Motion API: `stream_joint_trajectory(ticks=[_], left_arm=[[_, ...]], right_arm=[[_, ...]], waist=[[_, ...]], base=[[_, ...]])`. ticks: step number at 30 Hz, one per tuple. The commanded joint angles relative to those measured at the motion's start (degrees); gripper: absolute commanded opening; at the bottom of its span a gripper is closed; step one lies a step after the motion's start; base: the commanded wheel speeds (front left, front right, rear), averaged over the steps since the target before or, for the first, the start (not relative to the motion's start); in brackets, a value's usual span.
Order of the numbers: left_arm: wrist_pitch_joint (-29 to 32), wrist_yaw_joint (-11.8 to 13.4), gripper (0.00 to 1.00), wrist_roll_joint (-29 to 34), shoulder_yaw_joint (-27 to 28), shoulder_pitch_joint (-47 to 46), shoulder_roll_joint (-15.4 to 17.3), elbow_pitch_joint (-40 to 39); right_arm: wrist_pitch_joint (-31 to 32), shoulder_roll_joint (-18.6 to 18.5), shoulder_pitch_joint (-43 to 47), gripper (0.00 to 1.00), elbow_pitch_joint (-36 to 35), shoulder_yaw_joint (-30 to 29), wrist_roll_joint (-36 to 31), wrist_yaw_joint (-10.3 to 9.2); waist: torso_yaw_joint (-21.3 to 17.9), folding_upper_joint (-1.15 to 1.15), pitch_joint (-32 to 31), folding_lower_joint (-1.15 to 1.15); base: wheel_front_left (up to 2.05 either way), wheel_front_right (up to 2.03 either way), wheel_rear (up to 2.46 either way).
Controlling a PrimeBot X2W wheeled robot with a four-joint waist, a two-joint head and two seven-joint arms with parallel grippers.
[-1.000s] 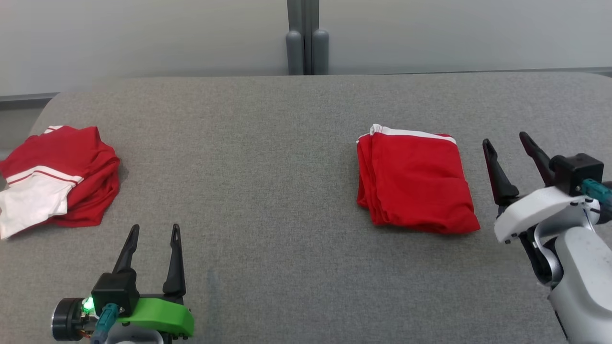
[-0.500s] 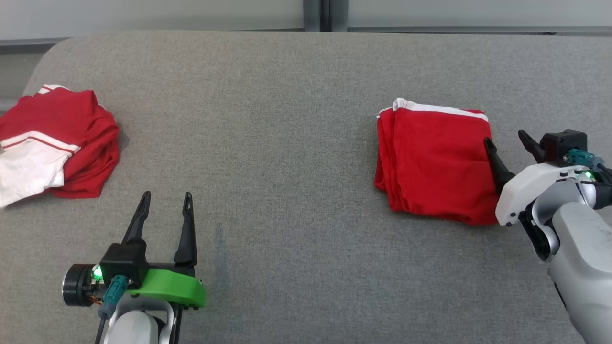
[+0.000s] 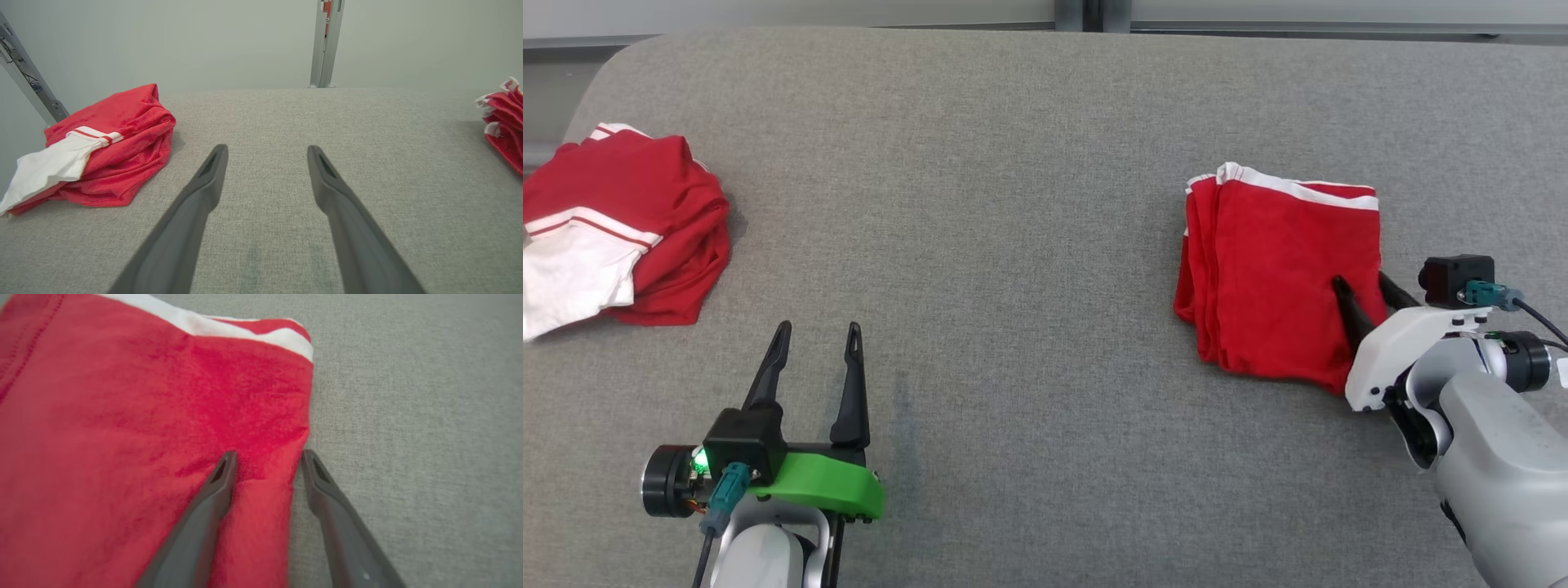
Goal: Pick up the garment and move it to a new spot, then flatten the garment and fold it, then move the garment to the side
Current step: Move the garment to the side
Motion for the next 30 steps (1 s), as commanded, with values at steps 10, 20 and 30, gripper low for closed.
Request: stream_joint_trajectory(ticks=[10, 20, 30], left_arm=[[0.0, 0.0, 1.0, 0.3, -0.7, -1.1, 0.1, 0.1], [0.0, -0.6, 1.0, 0.5, -1.8, -3.3, 0.1, -1.3], [0.0, -1.2, 1.0, 2.1, -2.3, -9.0, 0.4, -3.2]], right_arm=[[-0.2, -4.2, -2.8, 0.0, 0.3, 6.5, 3.4, -0.11], [2.8, -13.9, -11.5, 0.0, -2.7, 13.3, 2.9, -0.1], [5.0, -25.8, -20.4, 0.0, -6.0, 15.0, 5.3, -0.1]], waist=[[-0.6, 0.0, -1.2, 0.0], [-2.2, 0.0, 5.2, 0.0], [-6.0, 0.0, 15.3, 0.0]], base=[[0.0, 0.0, 0.0], [0.0, 0.0, 0.0], [0.0, 0.0, 0.0]])
